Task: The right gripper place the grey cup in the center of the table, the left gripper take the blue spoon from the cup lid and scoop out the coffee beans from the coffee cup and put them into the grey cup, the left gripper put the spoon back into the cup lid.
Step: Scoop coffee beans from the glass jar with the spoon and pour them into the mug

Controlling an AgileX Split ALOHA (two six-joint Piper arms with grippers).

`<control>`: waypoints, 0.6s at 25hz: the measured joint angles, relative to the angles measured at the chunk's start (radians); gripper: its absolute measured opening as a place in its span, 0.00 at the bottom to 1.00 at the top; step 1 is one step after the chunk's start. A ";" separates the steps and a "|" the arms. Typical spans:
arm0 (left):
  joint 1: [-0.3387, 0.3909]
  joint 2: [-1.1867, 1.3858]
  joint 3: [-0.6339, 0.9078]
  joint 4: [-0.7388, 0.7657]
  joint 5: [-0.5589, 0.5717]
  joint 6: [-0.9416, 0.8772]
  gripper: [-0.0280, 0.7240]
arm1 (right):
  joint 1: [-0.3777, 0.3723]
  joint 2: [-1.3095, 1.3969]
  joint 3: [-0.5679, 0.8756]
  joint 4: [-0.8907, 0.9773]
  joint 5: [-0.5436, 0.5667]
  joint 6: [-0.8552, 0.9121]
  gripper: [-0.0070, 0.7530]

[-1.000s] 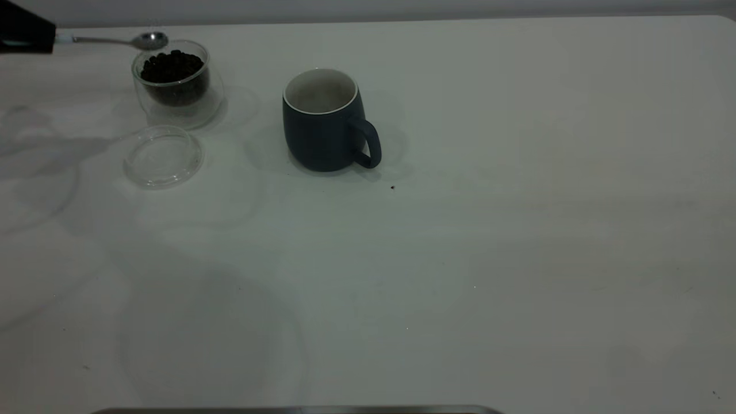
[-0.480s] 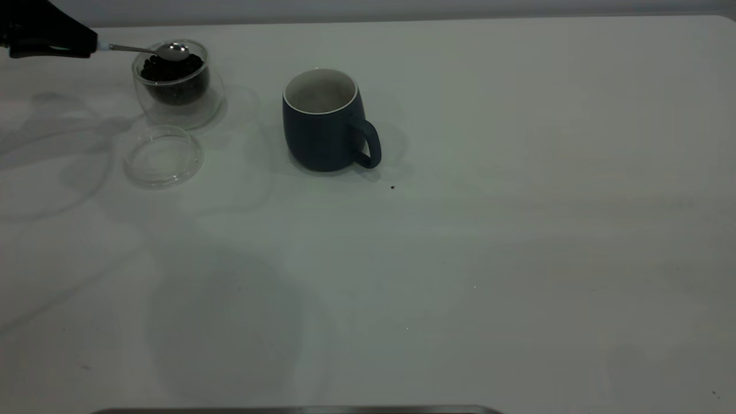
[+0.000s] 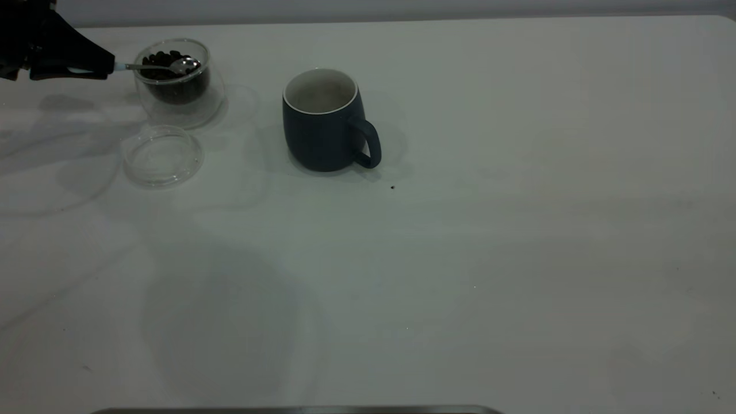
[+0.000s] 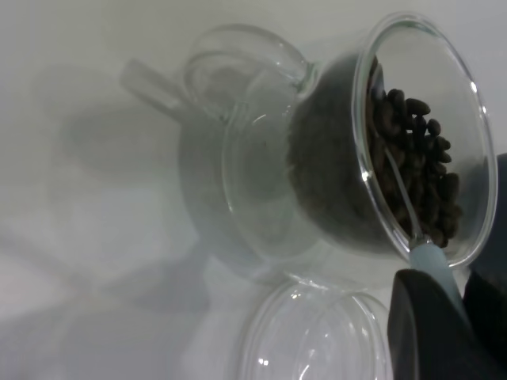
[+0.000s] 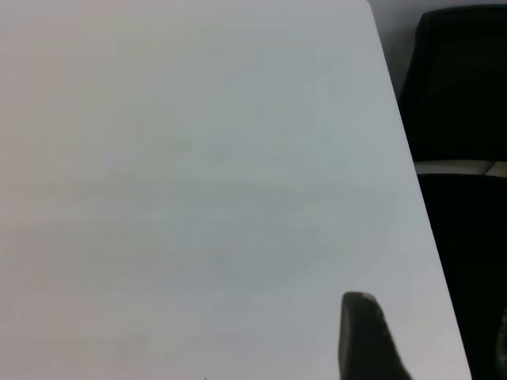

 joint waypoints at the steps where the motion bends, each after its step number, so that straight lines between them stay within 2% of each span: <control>1: 0.000 0.000 0.000 0.000 0.003 -0.001 0.21 | 0.000 0.000 0.000 0.000 0.000 0.000 0.49; 8: 0.000 0.000 0.000 0.074 0.037 -0.086 0.21 | 0.000 0.000 0.000 0.000 0.000 0.000 0.49; 15: 0.001 0.000 0.000 0.081 0.043 -0.116 0.21 | 0.000 0.000 0.000 0.000 0.000 0.000 0.49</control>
